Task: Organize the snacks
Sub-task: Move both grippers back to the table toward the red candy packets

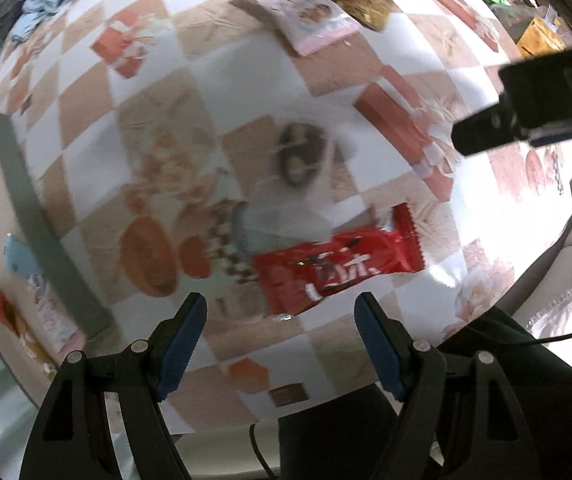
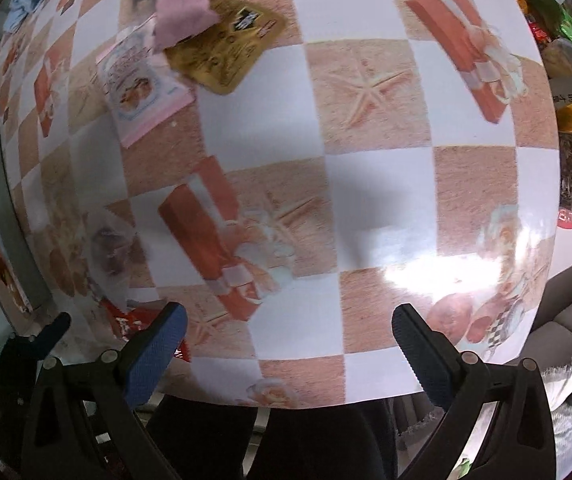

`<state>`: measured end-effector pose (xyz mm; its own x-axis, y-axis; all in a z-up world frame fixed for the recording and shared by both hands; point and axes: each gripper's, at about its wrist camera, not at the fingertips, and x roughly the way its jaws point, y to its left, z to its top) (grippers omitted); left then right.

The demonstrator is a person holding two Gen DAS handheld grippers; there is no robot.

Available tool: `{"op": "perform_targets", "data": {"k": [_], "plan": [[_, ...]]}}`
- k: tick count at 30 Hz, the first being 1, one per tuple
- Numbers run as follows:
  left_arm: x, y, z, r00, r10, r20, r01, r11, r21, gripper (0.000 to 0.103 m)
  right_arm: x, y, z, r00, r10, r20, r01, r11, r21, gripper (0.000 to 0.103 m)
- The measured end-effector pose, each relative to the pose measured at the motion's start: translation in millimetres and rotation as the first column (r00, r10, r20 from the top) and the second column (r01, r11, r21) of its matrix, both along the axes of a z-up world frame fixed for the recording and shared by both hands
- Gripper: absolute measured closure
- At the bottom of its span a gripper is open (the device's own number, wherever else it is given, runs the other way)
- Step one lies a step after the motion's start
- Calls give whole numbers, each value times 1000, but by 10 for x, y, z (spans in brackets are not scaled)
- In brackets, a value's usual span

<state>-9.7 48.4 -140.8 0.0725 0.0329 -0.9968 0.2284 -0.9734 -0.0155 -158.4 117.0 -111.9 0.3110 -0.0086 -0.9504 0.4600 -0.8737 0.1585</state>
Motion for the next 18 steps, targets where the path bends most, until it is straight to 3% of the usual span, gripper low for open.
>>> {"op": "perform_targets", "data": {"k": [5, 11, 18], "plan": [[-112, 151, -110, 1000, -6, 10, 7, 1000, -11, 23, -117, -114, 58, 991, 115, -68, -114, 993, 14, 0], [-255, 176, -272, 998, 51, 24, -50, 998, -25, 23, -204, -504, 19, 930, 330, -161, -325, 944, 58, 0], [-466, -158, -270, 989, 150, 17, -149, 988, -36, 16, -401, -751, -119, 899, 403, -170, -396, 915, 75, 0]]}}
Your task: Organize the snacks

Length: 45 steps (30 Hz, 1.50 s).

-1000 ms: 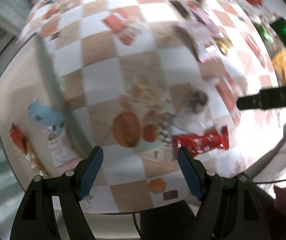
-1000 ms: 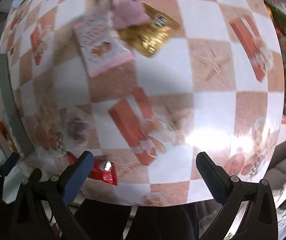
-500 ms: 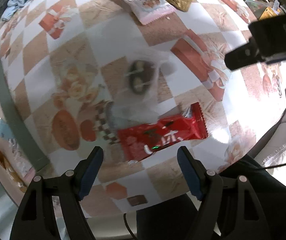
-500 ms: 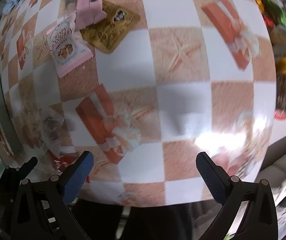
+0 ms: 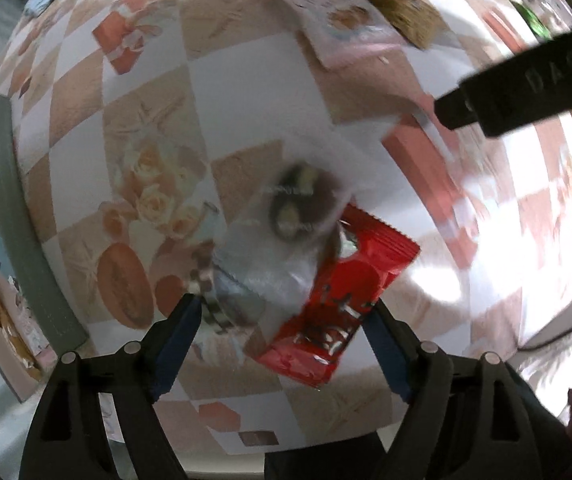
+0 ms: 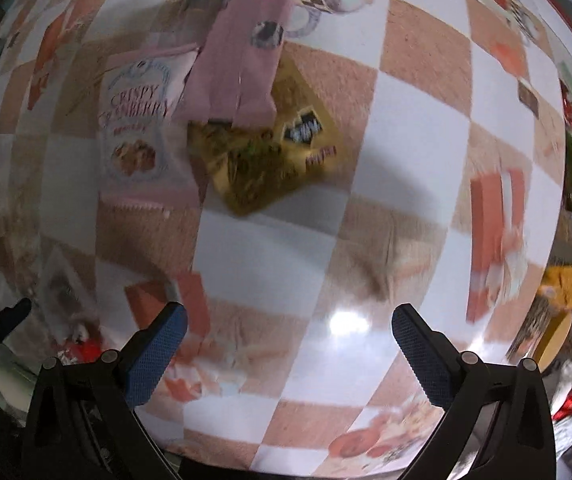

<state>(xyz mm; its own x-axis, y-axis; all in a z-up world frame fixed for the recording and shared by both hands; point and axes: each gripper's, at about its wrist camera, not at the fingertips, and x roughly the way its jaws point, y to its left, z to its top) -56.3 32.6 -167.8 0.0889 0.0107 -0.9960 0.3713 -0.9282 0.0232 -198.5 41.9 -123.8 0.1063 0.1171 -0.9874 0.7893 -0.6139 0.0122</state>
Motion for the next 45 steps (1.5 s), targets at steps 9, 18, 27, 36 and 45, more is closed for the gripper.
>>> {"op": "perform_targets", "data": {"k": [9, 18, 27, 36, 45], "plan": [[-368, -691, -46, 987, 162, -13, -163, 987, -17, 13, -384, -330, 3, 1000, -5, -3, 4, 999, -40, 0], [-505, -1232, 44, 961, 277, -26, -277, 960, -26, 13, -551, -626, 41, 1000, -24, 9, 25, 997, -73, 0], [-240, -1341, 303, 958, 273, -87, -272, 962, 22, 13, -668, -343, -85, 994, -94, 47, 97, 994, -55, 0], [-57, -1508, 452, 950, 296, -104, -296, 955, 13, 13, -762, -138, -30, 984, -167, 55, 170, 983, -69, 0], [-191, -1670, 82, 966, 256, -41, -257, 966, -12, 13, -509, -384, 163, 987, -143, 68, 150, 983, -102, 0]]}}
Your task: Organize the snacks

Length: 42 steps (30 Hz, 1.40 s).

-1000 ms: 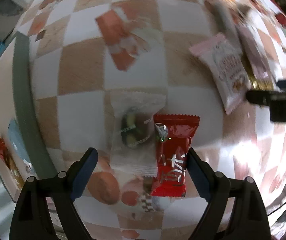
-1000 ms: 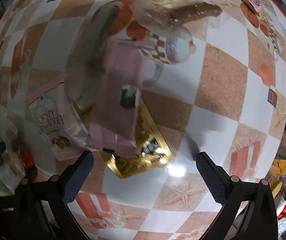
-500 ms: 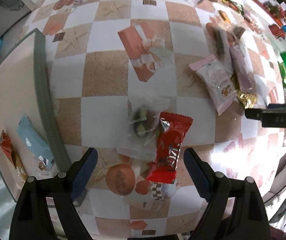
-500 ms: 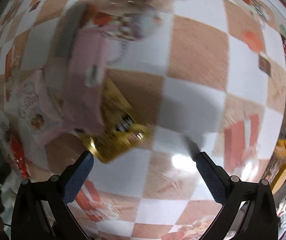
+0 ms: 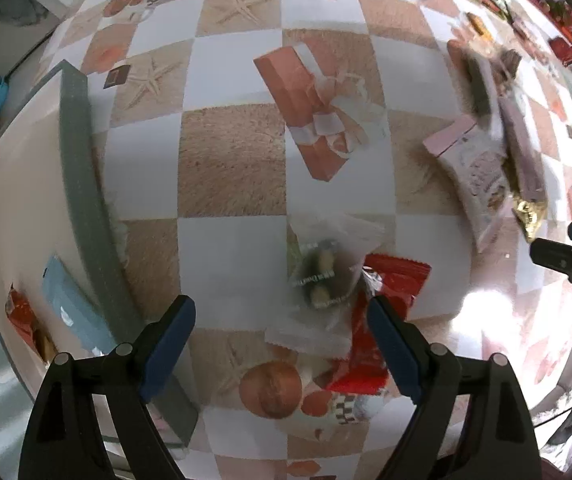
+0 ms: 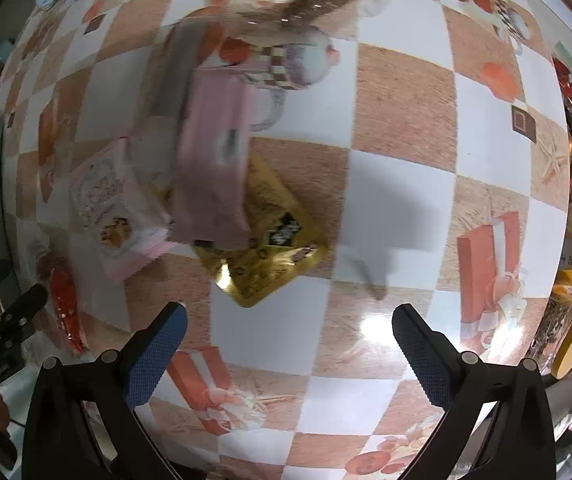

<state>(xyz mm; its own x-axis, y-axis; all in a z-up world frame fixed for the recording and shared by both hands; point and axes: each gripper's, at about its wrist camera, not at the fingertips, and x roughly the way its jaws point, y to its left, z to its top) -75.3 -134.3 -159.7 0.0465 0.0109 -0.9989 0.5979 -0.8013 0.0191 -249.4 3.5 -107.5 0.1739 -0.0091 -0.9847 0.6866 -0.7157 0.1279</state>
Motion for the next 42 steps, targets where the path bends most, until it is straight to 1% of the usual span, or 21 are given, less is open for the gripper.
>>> {"op": "perform_targets", "data": {"k": [5, 8, 9, 11, 14, 15, 16, 17, 19, 23, 24, 27, 29, 30, 33, 38, 42], "plan": [[-53, -83, -95, 1000, 15, -8, -15, 1000, 15, 13, 79, -108, 41, 1000, 8, 5, -8, 1000, -8, 0], [-77, -133, -99, 1000, 11, -11, -11, 1000, 20, 14, 192, -194, 78, 1000, 19, 6, -19, 1000, -10, 0], [-89, -143, -97, 1000, 9, -12, -9, 1000, 20, 15, 214, -232, 47, 1000, 22, 7, -22, 1000, -13, 0], [-103, -183, -104, 1000, 11, -17, -10, 1000, 27, 19, 293, -253, 60, 1000, 25, 13, -24, 1000, -18, 0], [-140, -161, -200, 1000, 5, -2, -5, 1000, 24, 33, 439, -330, 77, 999, 32, 18, -31, 999, -28, 0], [-142, -169, -232, 1000, 0, 14, 0, 1000, 24, 41, 502, -343, 69, 999, 32, 15, -32, 999, -29, 0], [-152, -160, -262, 1000, -6, 29, 6, 1000, 20, 42, 532, -365, 75, 999, 33, 14, -33, 999, -30, 0], [-143, -164, -273, 999, -18, 31, 17, 1000, 8, 42, 558, -385, 76, 999, 32, 14, -32, 999, -33, 0], [-113, -200, -298, 999, -24, 30, 24, 1000, 9, 42, 603, -426, 110, 999, 39, 7, -38, 998, -46, 0], [-129, -226, -306, 999, -18, 31, 18, 1000, 5, 42, 761, -721, 266, 995, 97, -24, -99, 992, -76, 0], [-168, -101, -339, 999, -15, 31, 15, 1000, 3, 42, 808, -793, 278, 994, 109, -26, -111, 990, -83, 0], [-150, -68, -295, 1000, -9, 30, 9, 1000, 1, 42, 931, -1010, 301, 990, 138, -33, -140, 985, -98, 0], [-134, -63, -283, 1000, -1, 29, 1, 1000, 0, 42, 1010, -1161, 281, 987, 158, -32, -161, 982, -103, 0], [-90, -20, -175, 1000, 1, 29, -1, 1000, -1, 42, 1055, -1230, 269, 985, 170, -33, -173, 980, -103, 0], [-74, -28, -177, 1000, 7, 27, -6, 1000, -2, 42, 1159, -1408, 220, 980, 195, -34, -198, 975, -99, 0], [-72, -29, -174, 1000, 6, 27, -5, 1000, -2, 42, 1262, -1615, 132, 982, 190, -19, -191, 979, -76, 0], [-71, -20, -176, 1000, 0, 27, 0, 1000, -4, 42, 1312, -1647, 42, 987, 160, -9, -161, 985, -61, 0]]}}
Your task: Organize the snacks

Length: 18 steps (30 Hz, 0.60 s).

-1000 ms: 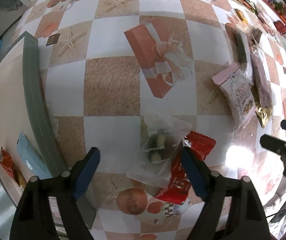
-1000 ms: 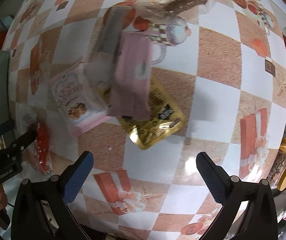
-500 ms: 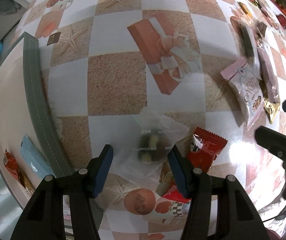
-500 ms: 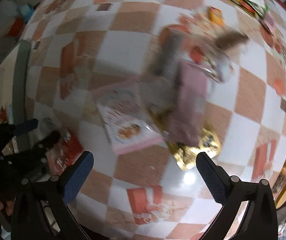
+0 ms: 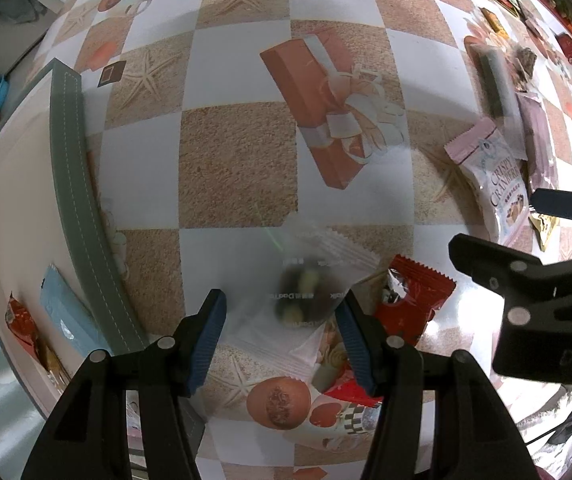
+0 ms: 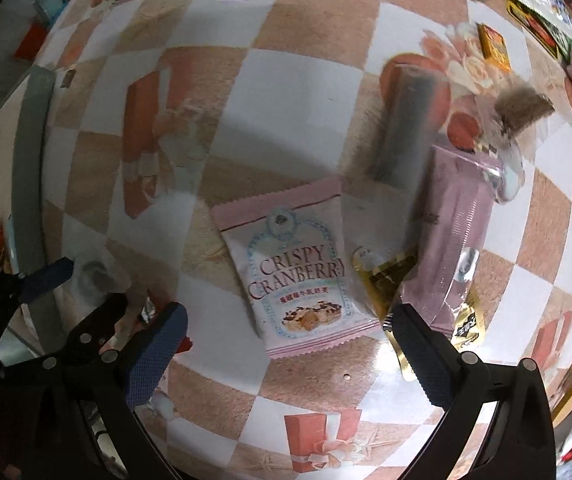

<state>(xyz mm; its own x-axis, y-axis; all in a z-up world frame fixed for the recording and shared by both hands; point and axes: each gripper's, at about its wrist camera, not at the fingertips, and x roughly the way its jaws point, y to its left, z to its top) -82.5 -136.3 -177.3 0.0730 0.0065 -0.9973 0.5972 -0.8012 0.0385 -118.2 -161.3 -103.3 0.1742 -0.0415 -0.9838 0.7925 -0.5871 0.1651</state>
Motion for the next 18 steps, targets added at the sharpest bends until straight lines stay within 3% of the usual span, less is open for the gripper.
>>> {"op": "perform_targets", "data": {"k": [3, 4, 5, 12, 16, 18], "plan": [[-3, -8, 10, 1000, -5, -2, 5, 1000, -1, 43, 102, -68, 12, 1000, 13, -15, -13, 1000, 0, 2], [2, -2, -10, 1000, -6, -3, 6, 1000, -2, 43, 14, 16, -11, 1000, 17, -18, -17, 1000, -3, 11], [2, 2, -5, 1000, -9, -5, 9, 1000, -5, 44, 10, 59, -8, 1000, 21, -20, -21, 1000, 1, 13], [-36, 50, 45, 999, -48, -14, 47, 999, -27, 63, 289, -17, 10, 999, 32, -26, -32, 999, 16, 16], [-36, 50, 84, 999, -37, -19, 36, 999, -32, 67, 291, 28, -42, 996, 51, -71, -49, 999, 20, 49], [-24, 58, 96, 999, -32, -19, 31, 999, -29, 68, 174, 105, -21, 999, 32, -39, -32, 999, 3, 49]]}}
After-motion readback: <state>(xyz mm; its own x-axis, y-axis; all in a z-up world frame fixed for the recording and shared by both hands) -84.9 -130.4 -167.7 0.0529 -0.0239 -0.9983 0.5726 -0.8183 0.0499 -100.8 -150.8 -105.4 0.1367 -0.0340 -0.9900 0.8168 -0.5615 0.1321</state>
